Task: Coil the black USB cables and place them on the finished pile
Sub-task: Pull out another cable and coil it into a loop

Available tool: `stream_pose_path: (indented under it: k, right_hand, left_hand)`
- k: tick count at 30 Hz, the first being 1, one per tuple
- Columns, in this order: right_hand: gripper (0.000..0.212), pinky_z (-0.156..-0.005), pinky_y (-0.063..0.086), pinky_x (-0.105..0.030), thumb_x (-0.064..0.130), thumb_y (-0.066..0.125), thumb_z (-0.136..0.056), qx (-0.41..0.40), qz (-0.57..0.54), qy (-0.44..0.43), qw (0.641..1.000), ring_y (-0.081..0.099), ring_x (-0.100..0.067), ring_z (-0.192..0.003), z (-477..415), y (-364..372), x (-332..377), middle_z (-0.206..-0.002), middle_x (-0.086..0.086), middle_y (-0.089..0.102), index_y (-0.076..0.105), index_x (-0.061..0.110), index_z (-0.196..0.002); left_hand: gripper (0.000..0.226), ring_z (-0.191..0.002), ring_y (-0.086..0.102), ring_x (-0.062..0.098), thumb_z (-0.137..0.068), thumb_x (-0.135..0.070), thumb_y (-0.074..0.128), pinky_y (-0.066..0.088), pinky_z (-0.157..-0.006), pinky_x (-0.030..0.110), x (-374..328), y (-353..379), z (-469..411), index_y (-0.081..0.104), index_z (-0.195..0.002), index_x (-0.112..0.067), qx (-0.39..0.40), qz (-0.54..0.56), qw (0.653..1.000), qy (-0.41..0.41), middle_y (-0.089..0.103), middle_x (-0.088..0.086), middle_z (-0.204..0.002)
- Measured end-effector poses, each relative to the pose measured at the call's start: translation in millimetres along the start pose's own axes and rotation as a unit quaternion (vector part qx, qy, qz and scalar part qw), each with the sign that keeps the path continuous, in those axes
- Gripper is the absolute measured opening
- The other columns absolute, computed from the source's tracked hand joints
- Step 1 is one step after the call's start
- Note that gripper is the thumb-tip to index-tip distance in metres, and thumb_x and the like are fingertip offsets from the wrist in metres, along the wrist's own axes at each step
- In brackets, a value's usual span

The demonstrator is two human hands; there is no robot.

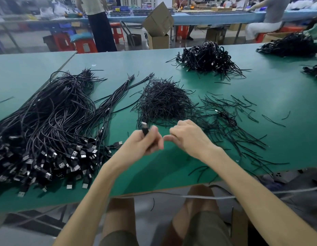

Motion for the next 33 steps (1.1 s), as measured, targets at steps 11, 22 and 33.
stream_pose_path:
  k: [11, 22, 33]
  right_hand:
    - [0.053, -0.062, 0.040, -0.031, 0.045, 0.052, -0.104, -0.148, -0.311, 0.159, 0.925, 0.041, -0.013, -0.044, -10.0, -26.1, -16.1, -0.049, 0.004, 0.050, 0.051, 0.014, -0.062]
    - [0.015, -0.060, 0.045, -0.037, 0.034, 0.056, -0.103, -0.097, -0.463, 0.093, 0.876, 0.050, -0.019, -0.054, -2.1, -30.1, 31.7, -0.060, 0.002, 0.059, 0.058, 0.019, -0.098]
    - [0.032, -0.096, 0.041, -0.036, 0.035, 0.037, -0.109, -0.024, -0.082, 0.008, 0.996, 0.056, -0.023, -0.099, 5.4, 1.5, 28.5, -0.102, -0.001, 0.063, 0.059, 0.011, -0.108]
  left_hand:
    - [0.024, -0.078, 0.061, -0.003, -0.106, -0.037, 0.049, 0.041, -0.071, 0.016, 44.8, 11.0, -1.6, 0.067, -0.098, -0.024, -0.024, -0.333, 0.939, -0.079, 0.065, -0.016, -0.085]
    - [0.062, -0.134, 0.056, 0.013, -0.107, -0.047, 0.022, 0.034, -0.120, 0.037, 35.3, -7.4, -18.2, 0.043, -0.150, -0.008, -0.177, 0.305, 0.935, -0.022, 0.058, 0.005, -0.146]
    - [0.046, -0.062, 0.045, 0.009, -0.108, -0.044, 0.037, 0.043, -0.073, 0.024, 15.6, -5.0, -12.3, 0.067, -0.101, -0.010, -0.174, 0.500, 0.848, 0.000, 0.050, -0.004, -0.077]
Point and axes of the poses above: each hand's wrist, its own z-axis away from the middle knuckle, its own y-axis out of the palm, x = y × z, the point moved 7 cm from there along -z, towards the middle knuckle
